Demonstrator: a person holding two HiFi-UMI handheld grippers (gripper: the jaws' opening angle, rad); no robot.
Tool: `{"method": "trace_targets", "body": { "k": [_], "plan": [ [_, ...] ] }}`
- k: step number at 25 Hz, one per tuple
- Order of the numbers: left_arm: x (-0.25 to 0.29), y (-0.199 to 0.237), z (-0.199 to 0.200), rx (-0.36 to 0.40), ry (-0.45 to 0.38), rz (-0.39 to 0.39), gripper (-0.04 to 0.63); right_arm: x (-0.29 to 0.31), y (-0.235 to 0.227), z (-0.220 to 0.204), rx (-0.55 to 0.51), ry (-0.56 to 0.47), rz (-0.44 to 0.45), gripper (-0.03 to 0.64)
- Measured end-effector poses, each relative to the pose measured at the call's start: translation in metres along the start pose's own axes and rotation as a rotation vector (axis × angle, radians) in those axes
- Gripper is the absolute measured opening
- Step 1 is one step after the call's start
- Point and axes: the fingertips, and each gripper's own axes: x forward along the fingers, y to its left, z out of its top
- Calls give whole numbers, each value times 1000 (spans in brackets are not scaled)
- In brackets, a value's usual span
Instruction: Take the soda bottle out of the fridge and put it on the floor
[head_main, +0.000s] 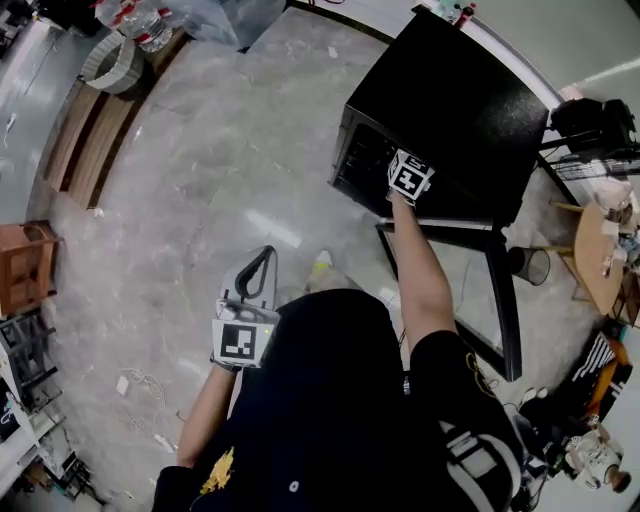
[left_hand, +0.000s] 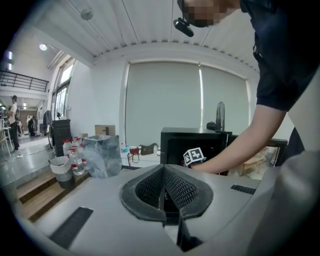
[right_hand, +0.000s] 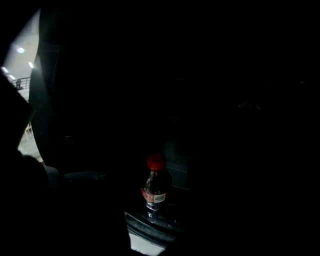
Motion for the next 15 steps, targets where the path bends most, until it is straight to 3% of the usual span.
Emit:
{"method": "trace_targets", "body": {
  "k": [6, 7, 8, 9, 15],
  "plan": [
    [26, -35, 7, 39, -15, -96, 18, 15, 6, -2, -33, 25, 32, 303],
    [28, -41, 11, 31, -27, -109, 18, 16, 7, -2, -28, 34, 35, 265],
    [28, -45, 13, 21, -35, -119, 18, 16, 7, -1, -21, 43, 36, 167],
    [28, -49, 14, 19, -41, -129, 18, 15, 8, -1, -19, 48, 38, 112],
    [20, -59, 10, 9, -47, -157, 18, 2, 12, -10, -93, 72, 51, 121]
  ]
}}
